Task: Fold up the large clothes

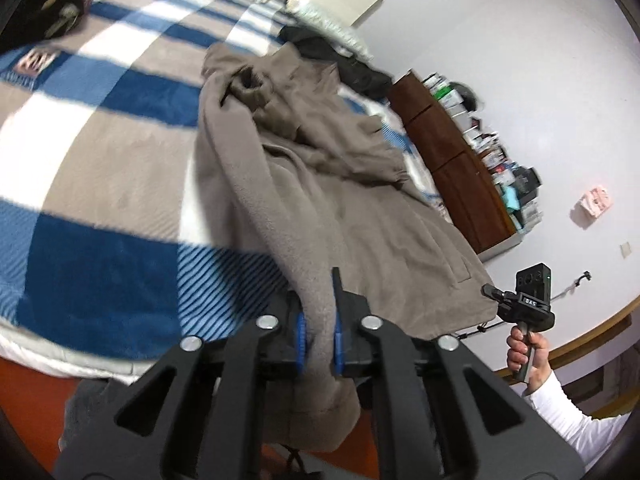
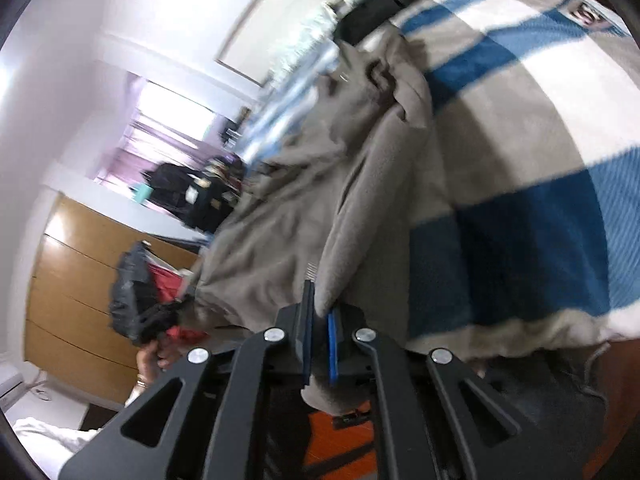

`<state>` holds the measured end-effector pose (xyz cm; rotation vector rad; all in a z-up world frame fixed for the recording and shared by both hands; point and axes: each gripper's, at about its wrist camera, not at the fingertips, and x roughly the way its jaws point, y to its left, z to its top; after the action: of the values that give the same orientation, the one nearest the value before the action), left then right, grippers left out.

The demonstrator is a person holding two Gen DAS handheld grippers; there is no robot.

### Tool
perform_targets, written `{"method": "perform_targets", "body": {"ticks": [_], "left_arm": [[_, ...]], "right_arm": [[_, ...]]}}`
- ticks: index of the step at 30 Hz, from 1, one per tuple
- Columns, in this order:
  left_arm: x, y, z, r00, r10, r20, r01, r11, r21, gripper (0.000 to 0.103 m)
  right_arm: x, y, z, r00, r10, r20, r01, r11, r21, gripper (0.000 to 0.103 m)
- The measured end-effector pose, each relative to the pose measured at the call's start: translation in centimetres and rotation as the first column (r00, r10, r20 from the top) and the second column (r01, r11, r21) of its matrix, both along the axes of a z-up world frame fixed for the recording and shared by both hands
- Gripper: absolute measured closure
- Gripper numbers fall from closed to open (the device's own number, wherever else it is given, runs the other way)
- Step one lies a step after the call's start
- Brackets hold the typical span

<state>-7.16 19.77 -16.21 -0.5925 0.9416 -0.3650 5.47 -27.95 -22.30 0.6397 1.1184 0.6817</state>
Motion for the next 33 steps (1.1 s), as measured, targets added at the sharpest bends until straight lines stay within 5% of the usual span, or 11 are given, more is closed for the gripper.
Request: {"method": "perform_targets", "body": {"ticks": [4, 7, 8, 10, 13, 17, 23, 30, 33], "left_arm": [[1.1, 0.2, -3.2, 0.996, -0.002, -0.087, 0.008, 0.998, 0.060, 0.094], [1.6, 0.1, -4.9, 0.990, -0.023, -0.137, 0.037, 0.994, 0.101, 0.092], [1.8, 0.1, -5.4, 0.988, -0.029, -0.150, 0.046, 0.992, 0.116, 0.087], [2.0, 0.2, -6.2, 0.986, -0.024, -0.168, 0.049, 0.987, 0.150, 0.057], [2.0, 1.1, -7.2, 0.984, 0.006, -0.176, 0.029, 0.980, 0.196, 0.030], [2.3, 1.9, -8.5, 0.982, -0.004, -0.187, 0.035, 0.986, 0.166, 0.018], [3.5, 0.4, -9.0, 0.978, -0.072, -0.194, 0.101, 0.985, 0.140, 0.018], [4.4, -4.5, -8.6, 0.957, -0.219, -0.192, 0.264, 0.930, 0.256, 0.020], [4.4, -5.0, -8.5, 0.961, -0.199, -0.190, 0.248, 0.925, 0.289, 0.068]], "right_arm": [[1.8, 0.2, -4.6, 0.994, -0.022, -0.108, 0.014, 0.997, -0.081, 0.093], [2.6, 0.0, -6.5, 0.988, -0.037, -0.151, 0.018, 0.992, -0.128, 0.078], [2.9, -0.1, -6.9, 0.987, -0.030, -0.157, 0.012, 0.993, -0.119, 0.060], [2.8, -0.3, -7.3, 0.987, -0.019, -0.158, -0.001, 0.992, -0.126, 0.039], [3.3, -0.6, -7.2, 0.990, 0.005, -0.143, -0.030, 0.984, -0.177, 0.034], [3.5, -1.2, -7.0, 0.992, 0.022, -0.122, -0.057, 0.955, -0.290, 0.030], [4.4, -1.6, -7.7, 0.984, 0.094, -0.149, -0.133, 0.951, -0.279, 0.024], [4.9, 0.1, -8.4, 0.980, 0.118, -0.159, -0.171, 0.909, -0.381, 0.030], [4.6, 0.6, -8.7, 0.981, 0.115, -0.154, -0.169, 0.897, -0.408, 0.069]]}}
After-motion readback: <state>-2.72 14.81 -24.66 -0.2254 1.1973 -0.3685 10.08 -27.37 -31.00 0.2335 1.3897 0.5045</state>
